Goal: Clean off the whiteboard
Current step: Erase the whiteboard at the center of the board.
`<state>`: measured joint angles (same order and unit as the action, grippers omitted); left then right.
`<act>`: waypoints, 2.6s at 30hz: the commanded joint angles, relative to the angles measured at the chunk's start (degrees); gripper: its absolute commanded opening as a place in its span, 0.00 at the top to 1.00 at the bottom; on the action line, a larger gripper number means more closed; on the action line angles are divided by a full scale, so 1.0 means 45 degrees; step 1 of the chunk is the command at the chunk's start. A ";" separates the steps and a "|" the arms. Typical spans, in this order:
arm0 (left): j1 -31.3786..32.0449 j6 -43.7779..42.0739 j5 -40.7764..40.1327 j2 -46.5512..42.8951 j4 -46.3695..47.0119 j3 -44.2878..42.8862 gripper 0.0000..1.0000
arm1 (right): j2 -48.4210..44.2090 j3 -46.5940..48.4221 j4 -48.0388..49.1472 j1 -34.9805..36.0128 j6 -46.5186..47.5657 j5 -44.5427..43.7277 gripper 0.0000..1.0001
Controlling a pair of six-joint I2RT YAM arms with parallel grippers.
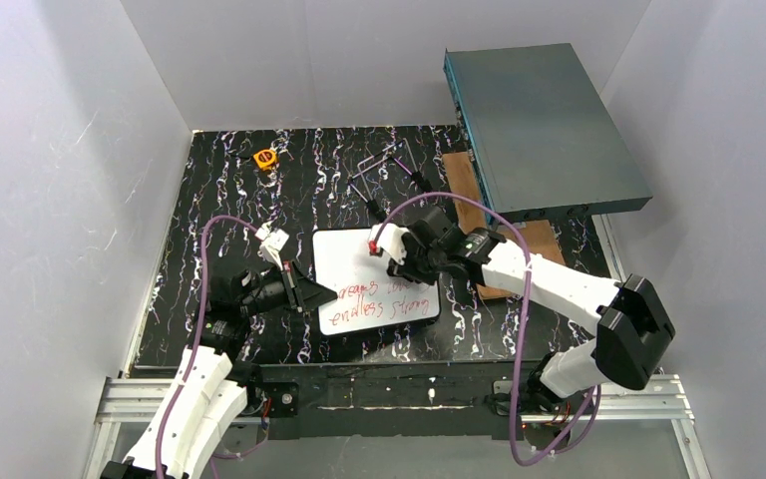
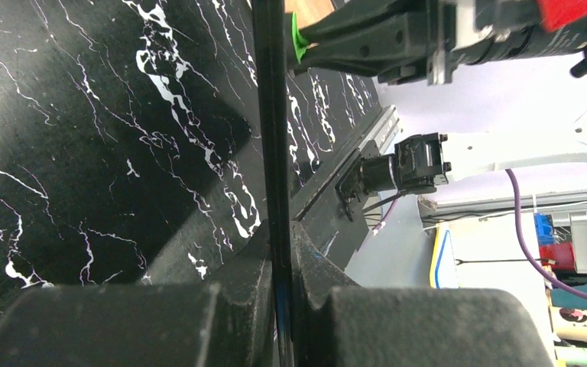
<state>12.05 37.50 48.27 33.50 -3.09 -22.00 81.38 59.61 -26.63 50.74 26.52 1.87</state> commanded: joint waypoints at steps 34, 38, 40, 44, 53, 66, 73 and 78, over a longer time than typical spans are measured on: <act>0.0033 -0.0129 0.1285 -0.0531 0.1388 -0.0403 1.00 | 0.0741 0.0711 0.0447 -0.1327 0.0609 -0.3865 0.99; 0.0036 -0.0111 0.1295 -0.0512 0.1395 -0.0405 1.00 | 0.0537 0.0268 0.0205 -0.1216 0.0655 -0.3138 0.99; 0.0036 -0.0127 0.1312 -0.0510 0.1409 -0.0404 1.00 | 0.0368 0.0018 0.0174 -0.0676 0.0629 -0.2458 0.99; 0.0036 -0.0111 0.1335 -0.0464 0.1419 -0.0399 1.00 | -0.0027 0.0256 -0.0133 0.0447 0.0327 -0.0985 0.99; 0.0031 -0.0106 0.1335 -0.0476 0.1430 -0.0401 1.00 | 0.0954 0.1591 0.0542 -0.0850 0.0420 -0.3393 0.99; 0.0036 -0.0045 0.1363 -0.0461 0.1528 -0.0357 1.00 | 0.0829 0.1819 -0.0283 0.1321 0.0025 -0.1269 0.99; 0.0035 -0.0056 0.1372 -0.0504 0.1515 -0.0383 1.00 | 0.1443 0.3239 0.0006 -0.0796 -0.0436 -0.2811 0.99; 0.0031 -0.0051 0.1368 -0.0549 0.1508 -0.0375 1.00 | 0.0781 0.1342 0.0063 -0.0867 0.0243 -0.1992 0.99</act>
<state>11.84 37.17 48.53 32.75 -2.09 -22.00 86.87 71.46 -26.02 46.06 25.93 -9.72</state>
